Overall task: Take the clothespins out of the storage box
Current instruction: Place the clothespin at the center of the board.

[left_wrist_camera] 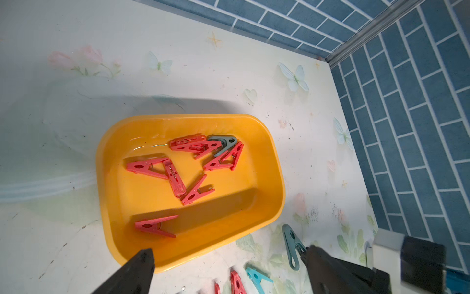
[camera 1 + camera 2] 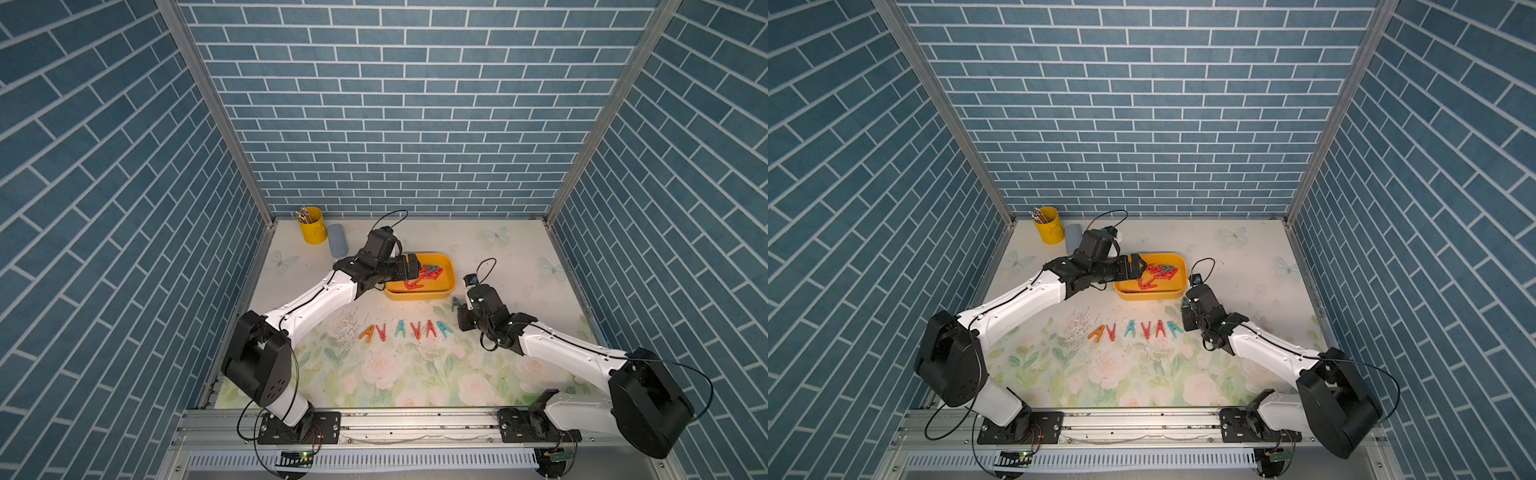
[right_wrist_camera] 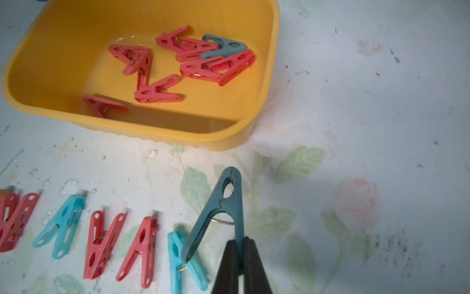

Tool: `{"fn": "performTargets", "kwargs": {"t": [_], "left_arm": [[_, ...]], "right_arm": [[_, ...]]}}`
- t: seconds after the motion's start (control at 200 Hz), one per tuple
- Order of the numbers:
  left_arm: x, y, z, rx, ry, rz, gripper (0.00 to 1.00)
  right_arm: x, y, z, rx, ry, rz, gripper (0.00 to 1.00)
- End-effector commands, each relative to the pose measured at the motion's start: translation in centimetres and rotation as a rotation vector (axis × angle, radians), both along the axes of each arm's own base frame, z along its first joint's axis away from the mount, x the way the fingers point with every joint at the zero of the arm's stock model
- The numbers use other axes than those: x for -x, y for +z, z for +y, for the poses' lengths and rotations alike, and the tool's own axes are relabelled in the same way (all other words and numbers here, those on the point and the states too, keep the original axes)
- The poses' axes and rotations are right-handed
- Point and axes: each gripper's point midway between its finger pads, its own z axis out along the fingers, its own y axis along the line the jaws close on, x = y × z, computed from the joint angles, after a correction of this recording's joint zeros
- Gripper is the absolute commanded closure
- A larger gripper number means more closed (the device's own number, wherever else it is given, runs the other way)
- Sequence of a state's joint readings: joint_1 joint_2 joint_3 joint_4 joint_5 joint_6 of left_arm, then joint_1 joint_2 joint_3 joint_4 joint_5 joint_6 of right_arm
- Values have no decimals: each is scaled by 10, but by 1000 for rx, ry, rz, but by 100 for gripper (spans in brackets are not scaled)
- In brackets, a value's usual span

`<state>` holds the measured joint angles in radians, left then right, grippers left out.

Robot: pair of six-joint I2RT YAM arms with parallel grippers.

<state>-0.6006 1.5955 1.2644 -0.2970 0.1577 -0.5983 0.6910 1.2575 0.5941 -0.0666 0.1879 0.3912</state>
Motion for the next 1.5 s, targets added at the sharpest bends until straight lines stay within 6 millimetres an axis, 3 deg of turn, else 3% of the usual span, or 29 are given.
{"fn": "performTargets", "kwargs": {"t": [0.0,0.295,0.56,0.645,0.795,0.975,1.16,1.495], "left_arm": [[-4,9,-7,9,7,-23,1],[3,8,-17,1,-8,-19,0],[8,6,-18,-10,-8,-14,1],[9,4,-18,-15,-9,-12,1],[9,0,-16,-35,1,-5,0],[7,-4,-14,-52,9,-5,1],[4,-20,-12,-90,29,26,0],[-13,-46,-8,-184,96,85,9]], "right_arm": [[12,-11,-11,-14,-62,16,100],[36,-48,-25,20,-82,65,100],[39,-55,-17,37,-54,84,100],[40,-55,-15,41,-48,88,88],[39,-52,-15,46,-49,88,85],[37,-40,-14,42,-49,67,79],[27,-15,-3,30,-10,25,71],[-7,43,30,-35,47,-98,36]]}}
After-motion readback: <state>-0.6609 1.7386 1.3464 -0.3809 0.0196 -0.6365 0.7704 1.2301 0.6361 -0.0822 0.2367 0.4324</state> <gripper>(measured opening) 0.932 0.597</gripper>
